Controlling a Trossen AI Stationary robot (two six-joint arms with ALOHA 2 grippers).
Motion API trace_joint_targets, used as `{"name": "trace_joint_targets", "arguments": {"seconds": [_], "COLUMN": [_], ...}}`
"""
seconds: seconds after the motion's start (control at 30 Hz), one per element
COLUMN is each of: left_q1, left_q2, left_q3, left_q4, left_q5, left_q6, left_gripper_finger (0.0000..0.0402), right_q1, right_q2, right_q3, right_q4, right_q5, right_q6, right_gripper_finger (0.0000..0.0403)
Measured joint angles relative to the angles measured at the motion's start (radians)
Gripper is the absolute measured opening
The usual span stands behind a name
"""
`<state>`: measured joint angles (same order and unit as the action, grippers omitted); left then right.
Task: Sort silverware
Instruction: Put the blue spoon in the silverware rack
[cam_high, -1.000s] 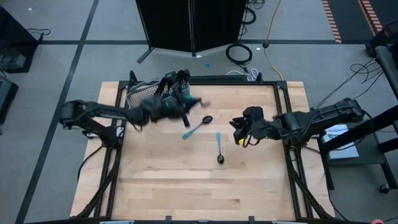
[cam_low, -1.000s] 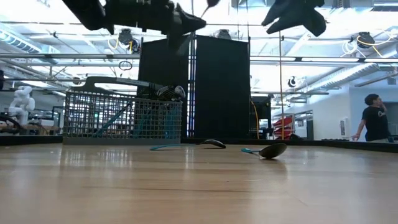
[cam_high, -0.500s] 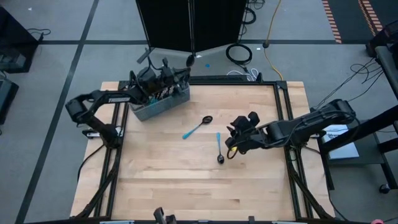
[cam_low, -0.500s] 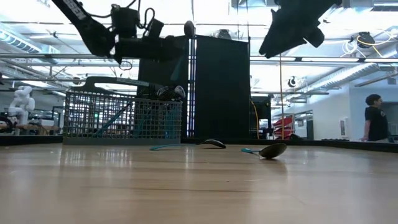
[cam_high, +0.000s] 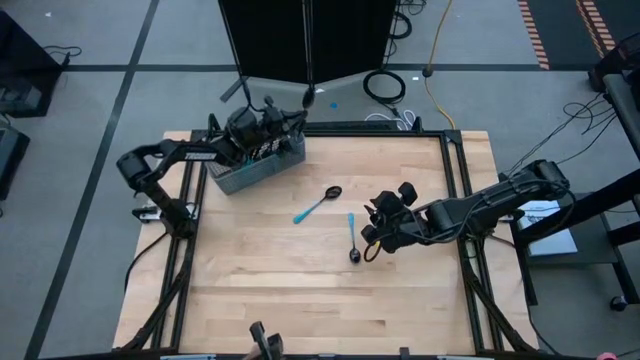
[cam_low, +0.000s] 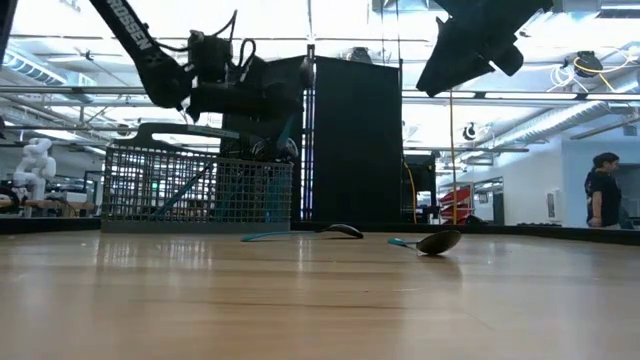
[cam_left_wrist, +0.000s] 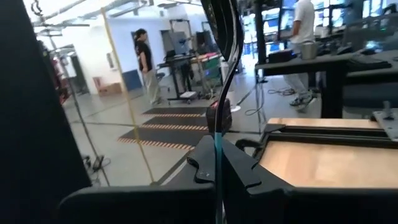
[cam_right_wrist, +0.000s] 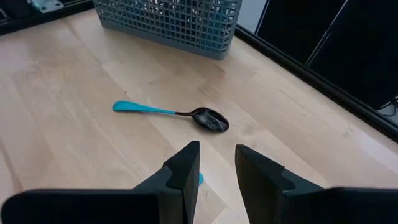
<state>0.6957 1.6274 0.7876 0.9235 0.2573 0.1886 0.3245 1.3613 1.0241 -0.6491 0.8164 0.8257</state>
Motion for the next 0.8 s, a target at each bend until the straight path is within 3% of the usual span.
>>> {"name": "trace_joint_targets", "arguments": {"seconds": [0.4,0.8], "left_q1": [0.04,0.042], "left_q2": [0.035,0.035], "left_q3": [0.0,-0.006], "left_q4": [0.012,-0.001], "left_q5": [0.037,0.037], "left_q6": [-0.152,-0.159], "left_gripper_finger": [0.0,0.0], "right_q1": [0.005,0.005], "right_q2": [0.0,0.0], "right_q3": [0.0,0.0], "right_q4": [0.001,0.002], "right_q5": [-0.004,-0.005], "right_q6": [0.0,0.0], "right_gripper_finger": [0.0098,0.0098]}}
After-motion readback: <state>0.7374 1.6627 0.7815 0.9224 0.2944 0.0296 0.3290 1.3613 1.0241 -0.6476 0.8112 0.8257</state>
